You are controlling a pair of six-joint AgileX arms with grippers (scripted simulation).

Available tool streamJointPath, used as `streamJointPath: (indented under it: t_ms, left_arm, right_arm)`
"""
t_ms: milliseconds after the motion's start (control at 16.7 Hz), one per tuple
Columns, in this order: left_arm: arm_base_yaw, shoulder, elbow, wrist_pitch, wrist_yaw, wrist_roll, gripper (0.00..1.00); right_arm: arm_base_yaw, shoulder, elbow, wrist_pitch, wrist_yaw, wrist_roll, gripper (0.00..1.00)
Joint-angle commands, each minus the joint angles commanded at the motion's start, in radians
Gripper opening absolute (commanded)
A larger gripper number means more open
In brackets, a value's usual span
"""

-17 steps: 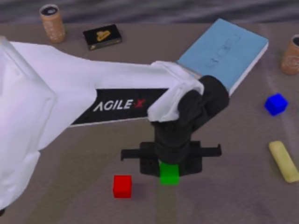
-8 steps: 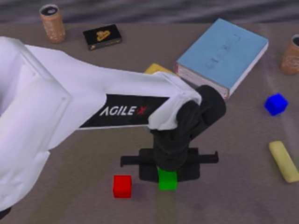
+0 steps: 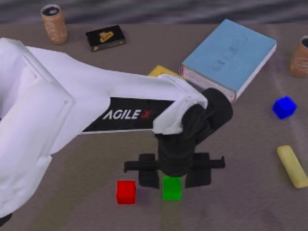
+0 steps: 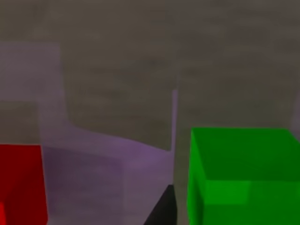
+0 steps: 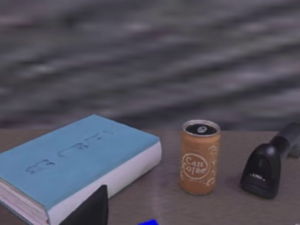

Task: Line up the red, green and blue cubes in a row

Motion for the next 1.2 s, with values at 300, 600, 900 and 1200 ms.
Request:
streamJointPath:
  t_ms: [300,600,900,1200]
  left_arm:
    - [0.0,0.0,0.0,0.0,0.0,0.0,1.0]
    - [0.0,0.0,0.0,0.0,0.0,0.0,1.0]
    - [0.002,-0.024,0.048,-0.072,0.0,-0.002,1.0]
    - [0.015,-0.086,0.143,-0.232,-0.001,-0.006,1.0]
  right_arm:
    - [0.0,0.0,0.0,0.0,0.0,0.0,1.0]
    - [0.0,0.0,0.0,0.0,0.0,0.0,1.0]
    - [0.0,0.0,0.0,0.0,0.0,0.0,1.0]
    - [0.0,0.0,0.0,0.0,0.0,0.0,1.0]
